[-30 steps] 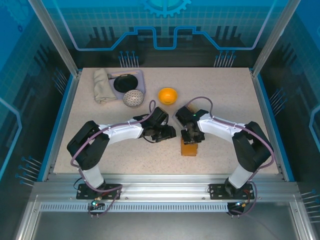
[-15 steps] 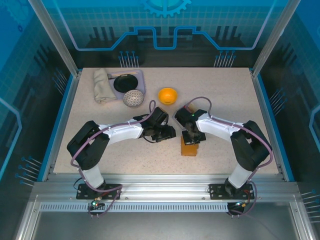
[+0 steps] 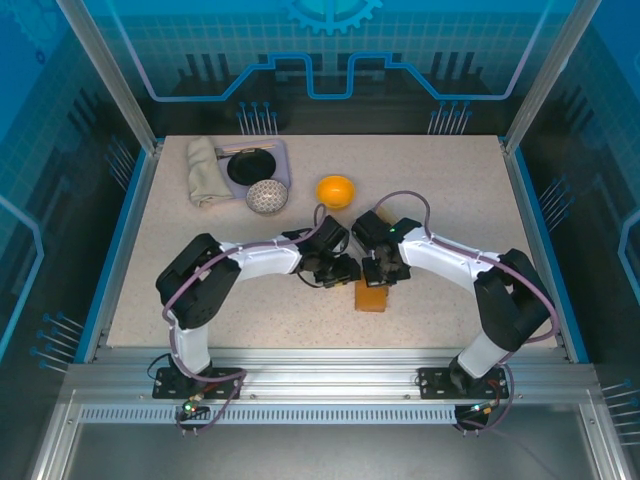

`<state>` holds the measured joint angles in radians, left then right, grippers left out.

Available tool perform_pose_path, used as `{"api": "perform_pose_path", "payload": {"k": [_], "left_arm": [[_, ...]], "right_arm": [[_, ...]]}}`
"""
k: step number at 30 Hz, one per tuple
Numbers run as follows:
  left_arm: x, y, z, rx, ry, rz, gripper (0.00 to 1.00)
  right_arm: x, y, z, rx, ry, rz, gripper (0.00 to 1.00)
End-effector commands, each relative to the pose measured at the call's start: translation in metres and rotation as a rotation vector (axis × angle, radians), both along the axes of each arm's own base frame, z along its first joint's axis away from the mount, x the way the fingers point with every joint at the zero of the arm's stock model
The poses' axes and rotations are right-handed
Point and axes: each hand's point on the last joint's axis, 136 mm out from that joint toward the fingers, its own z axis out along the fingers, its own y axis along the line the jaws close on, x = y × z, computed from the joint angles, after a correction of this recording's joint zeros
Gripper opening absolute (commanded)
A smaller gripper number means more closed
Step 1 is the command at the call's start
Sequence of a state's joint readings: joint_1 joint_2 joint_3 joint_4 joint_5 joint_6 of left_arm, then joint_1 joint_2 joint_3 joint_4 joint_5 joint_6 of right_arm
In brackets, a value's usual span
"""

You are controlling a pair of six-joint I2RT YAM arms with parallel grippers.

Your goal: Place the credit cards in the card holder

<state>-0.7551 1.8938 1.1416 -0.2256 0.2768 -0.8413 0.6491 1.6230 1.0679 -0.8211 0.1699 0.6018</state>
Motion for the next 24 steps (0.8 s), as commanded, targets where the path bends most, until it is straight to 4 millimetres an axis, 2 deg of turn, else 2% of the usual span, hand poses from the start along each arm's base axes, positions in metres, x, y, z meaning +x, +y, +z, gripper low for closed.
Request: {"api": "perform_pose_path", "payload": {"k": [1,7,11,17,20,24], "left_arm": [[-0.004,-0.017,0.003,-0.043,0.028,-0.05,0.38],[-0.008,-0.018,-0.011,-0.023,0.071,-0.049,0.28],[-0.01,-0.016,-0.014,-0.021,0.08,-0.043,0.26],[-0.011,-0.015,-0.015,-0.017,0.085,-0.034,0.24],[-0.011,-0.015,-0.015,-0.014,0.084,-0.033,0.24],[-0.01,-0.014,-0.016,-0.007,0.084,-0.027,0.23]], "right_arm": [[-0.004,0.009,-0.011,0.039,0.037,0.015,0.0],[-0.002,0.016,-0.015,0.094,0.039,-0.007,0.0],[-0.002,0.018,-0.018,0.112,0.054,-0.015,0.0],[-0.004,0.011,-0.028,0.06,0.073,-0.026,0.0],[-0.008,-0.001,-0.029,-0.031,0.083,-0.013,0.0],[-0.012,0.002,-0.036,-0.024,0.102,-0.004,0.0]]}}
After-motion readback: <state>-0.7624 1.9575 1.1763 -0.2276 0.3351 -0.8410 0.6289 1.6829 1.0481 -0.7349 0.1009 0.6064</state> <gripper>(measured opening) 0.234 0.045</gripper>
